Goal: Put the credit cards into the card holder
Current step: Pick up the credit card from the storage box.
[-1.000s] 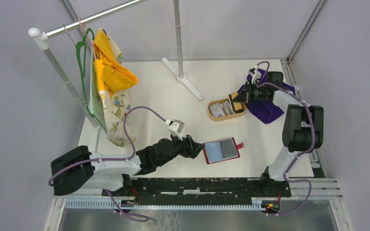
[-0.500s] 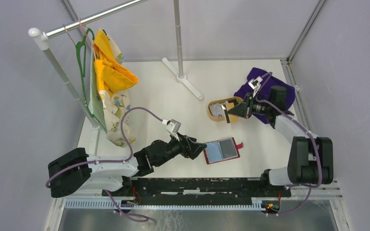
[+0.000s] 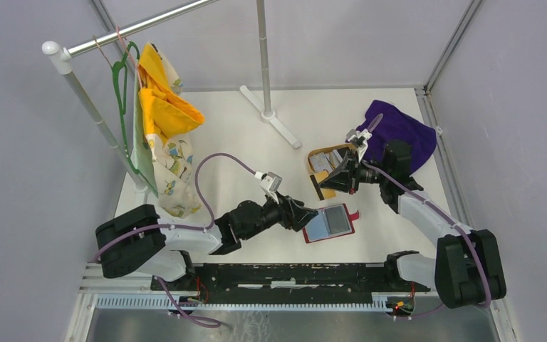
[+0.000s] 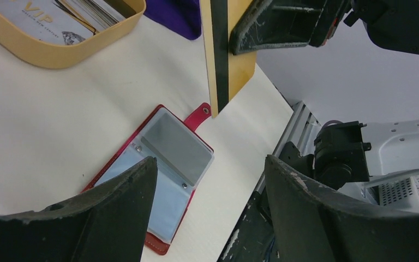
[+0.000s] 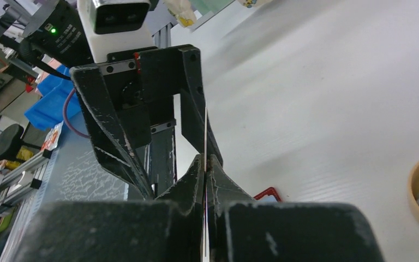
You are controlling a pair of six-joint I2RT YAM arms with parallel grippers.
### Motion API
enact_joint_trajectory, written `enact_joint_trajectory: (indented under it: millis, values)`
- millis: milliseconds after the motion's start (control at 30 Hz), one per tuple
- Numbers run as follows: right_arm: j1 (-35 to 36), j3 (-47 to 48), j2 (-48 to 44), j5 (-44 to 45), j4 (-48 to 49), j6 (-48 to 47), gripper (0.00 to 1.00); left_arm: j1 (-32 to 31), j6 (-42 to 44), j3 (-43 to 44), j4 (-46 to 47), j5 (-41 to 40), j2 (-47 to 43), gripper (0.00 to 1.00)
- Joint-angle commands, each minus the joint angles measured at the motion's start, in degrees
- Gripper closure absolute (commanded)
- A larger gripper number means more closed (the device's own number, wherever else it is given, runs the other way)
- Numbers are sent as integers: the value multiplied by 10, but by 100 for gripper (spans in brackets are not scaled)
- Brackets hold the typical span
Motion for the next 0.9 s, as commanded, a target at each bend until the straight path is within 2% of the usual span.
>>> enact_joint_trajectory:
  millis: [0, 200, 300, 367, 467, 567, 633, 767, 867]
  values:
    - [26, -4, -10, -22, 40, 3, 100, 14, 10, 34, 92, 37, 37, 23]
    - [51, -5, -8, -32, 41, -3, 100, 22, 10, 58, 110, 54, 63, 31]
    - [58, -5, -9, -36, 39, -8, 100, 27, 10, 66, 111, 60, 70, 39]
    - [61, -4, -10, -39, 36, -12, 100, 30, 10, 68, 111, 66, 73, 51]
    - [65, 0, -10, -42, 22, -26, 100, 33, 10, 67, 111, 77, 74, 81]
    - [67, 6, -9, -43, 3, -44, 99, 34, 11, 64, 112, 78, 72, 94]
    - [67, 8, -9, -41, -7, -52, 91, 35, 14, 60, 115, 95, 70, 98]
    - [66, 21, -8, -45, -50, -98, 67, 35, 26, 52, 117, 110, 65, 98]
    - [67, 57, -7, -45, -167, -217, 55, 36, 36, 43, 110, 126, 55, 98]
